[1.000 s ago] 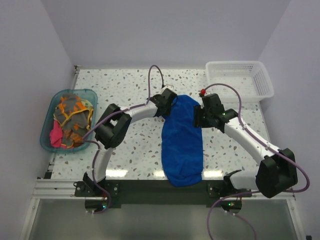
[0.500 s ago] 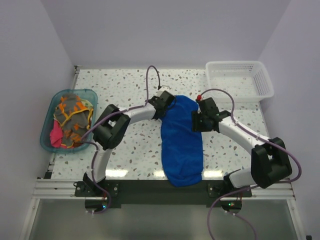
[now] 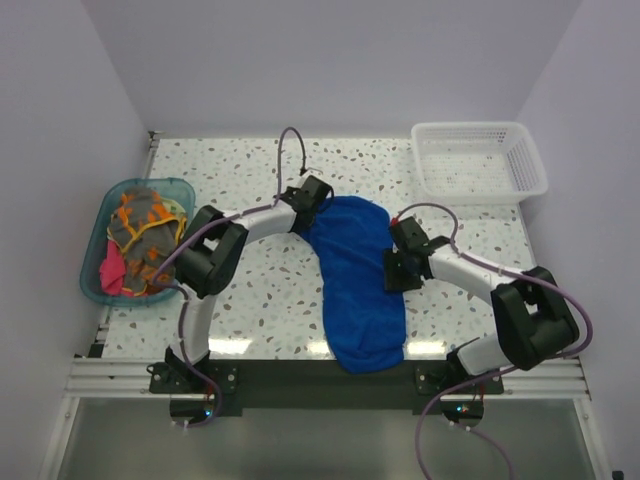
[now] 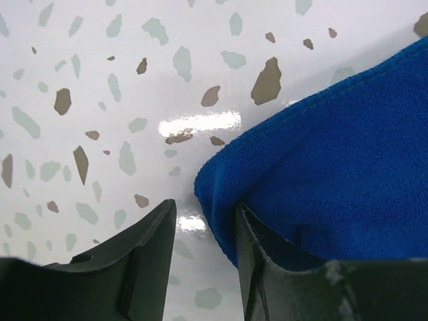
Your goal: Fold and stack the towels
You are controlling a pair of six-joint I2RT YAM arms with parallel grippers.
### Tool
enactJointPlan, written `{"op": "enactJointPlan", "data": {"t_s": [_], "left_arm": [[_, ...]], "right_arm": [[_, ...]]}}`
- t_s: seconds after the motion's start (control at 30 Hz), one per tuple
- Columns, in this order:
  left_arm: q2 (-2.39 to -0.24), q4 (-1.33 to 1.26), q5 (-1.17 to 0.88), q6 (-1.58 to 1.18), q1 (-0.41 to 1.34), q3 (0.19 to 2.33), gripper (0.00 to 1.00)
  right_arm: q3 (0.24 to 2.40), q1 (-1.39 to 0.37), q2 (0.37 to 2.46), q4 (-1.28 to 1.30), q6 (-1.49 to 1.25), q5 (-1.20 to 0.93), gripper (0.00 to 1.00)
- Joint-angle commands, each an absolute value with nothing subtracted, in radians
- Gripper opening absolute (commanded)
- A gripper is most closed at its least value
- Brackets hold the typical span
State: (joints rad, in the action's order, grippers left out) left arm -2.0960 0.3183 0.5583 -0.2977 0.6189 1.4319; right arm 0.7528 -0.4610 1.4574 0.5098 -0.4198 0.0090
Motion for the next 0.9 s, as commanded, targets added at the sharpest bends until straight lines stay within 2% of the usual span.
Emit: {"op": "enactJointPlan", "data": {"t_s": [0.0,0.23,0.4,0.53,0.67,0.87], "left_arm": [[-2.105,0.400,0.569,-0.187,0.578,1.448,0.46],[-2.112,0.429,0.532,-0.118,0.568,1.462,0.50],[-2.059,0.456,0.479,-0.155,0.566,1.384,0.52],[-2.011,0.426,0.434,-0.190,0.566,1.301,0.51],[-1.988,0.414,0.390,-0.212,0.566,1.252,0.50],[-1.942,0.403,0.374,-0.219,0.566,1.203,0.46]], "right_arm": [[0.716,-0.518,1.456,0.595,-0.475,-0.008,0.46],[0.712,-0.669,1.448,0.678,-0.523,-0.069,0.49],[0.860,-0.726,1.399,0.793,-0.425,-0.098,0.52],[1.060,-0.672,1.437,0.812,-0.325,-0.012,0.52],[1.270,-0.563,1.596,0.747,-0.210,-0.015,0.52],[1.399,-0.444,1.784,0.589,-0.101,-0.055,0.53]]}}
